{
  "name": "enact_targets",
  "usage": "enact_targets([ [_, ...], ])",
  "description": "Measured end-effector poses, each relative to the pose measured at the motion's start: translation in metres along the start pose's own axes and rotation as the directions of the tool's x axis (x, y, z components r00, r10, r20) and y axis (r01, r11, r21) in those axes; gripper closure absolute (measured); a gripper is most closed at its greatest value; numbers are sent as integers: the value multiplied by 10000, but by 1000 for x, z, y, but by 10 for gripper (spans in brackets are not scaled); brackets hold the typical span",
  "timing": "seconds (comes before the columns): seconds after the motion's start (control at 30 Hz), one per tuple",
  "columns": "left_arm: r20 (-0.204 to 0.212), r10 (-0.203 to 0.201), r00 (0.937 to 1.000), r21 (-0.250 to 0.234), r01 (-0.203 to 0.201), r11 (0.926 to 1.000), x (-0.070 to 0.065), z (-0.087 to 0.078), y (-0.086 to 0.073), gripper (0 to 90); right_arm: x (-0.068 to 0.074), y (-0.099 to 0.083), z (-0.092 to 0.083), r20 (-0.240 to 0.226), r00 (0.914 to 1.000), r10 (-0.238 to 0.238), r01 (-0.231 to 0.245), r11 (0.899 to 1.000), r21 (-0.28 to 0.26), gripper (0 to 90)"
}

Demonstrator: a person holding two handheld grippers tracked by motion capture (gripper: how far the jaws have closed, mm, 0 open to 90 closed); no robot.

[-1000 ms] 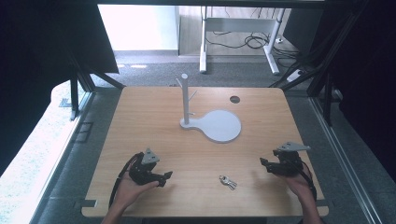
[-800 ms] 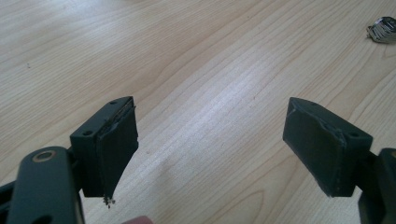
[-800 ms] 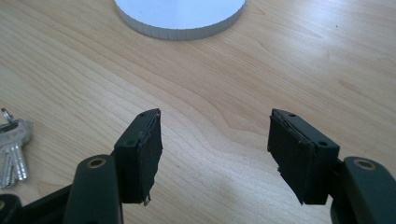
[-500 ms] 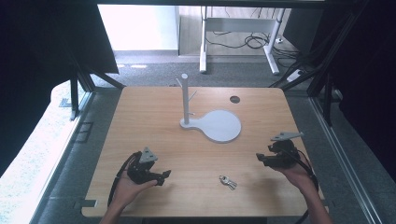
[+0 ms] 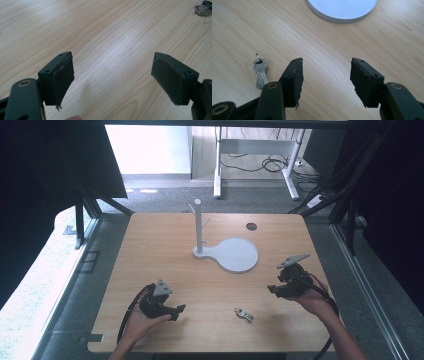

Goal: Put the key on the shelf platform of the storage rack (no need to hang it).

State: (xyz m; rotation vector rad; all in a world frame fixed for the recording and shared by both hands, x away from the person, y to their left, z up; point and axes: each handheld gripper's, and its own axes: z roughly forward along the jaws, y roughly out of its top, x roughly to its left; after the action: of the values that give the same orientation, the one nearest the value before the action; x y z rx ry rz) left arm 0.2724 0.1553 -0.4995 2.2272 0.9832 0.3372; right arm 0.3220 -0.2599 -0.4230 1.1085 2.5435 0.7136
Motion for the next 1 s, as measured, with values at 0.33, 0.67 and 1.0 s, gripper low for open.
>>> enact_targets([
  [0.33, -25, -90, 10000, -12, 90, 10000, 1, -1, -1, 187, 21, 14, 14, -377, 9955, -867, 898, 9919, 900, 454],
  [0.67, 8, -72, 10000, 50, 72, 10000, 2, -1, -2, 191, 36, 21, 25, -849, 9889, -1223, 1322, 9837, 1222, 483],
  [1.0, 133, -83, 9999, 62, 83, 9999, 2, -2, -2, 191, 52, 26, 41, -1237, 9803, -1538, 1746, 9680, 1804, 535],
])
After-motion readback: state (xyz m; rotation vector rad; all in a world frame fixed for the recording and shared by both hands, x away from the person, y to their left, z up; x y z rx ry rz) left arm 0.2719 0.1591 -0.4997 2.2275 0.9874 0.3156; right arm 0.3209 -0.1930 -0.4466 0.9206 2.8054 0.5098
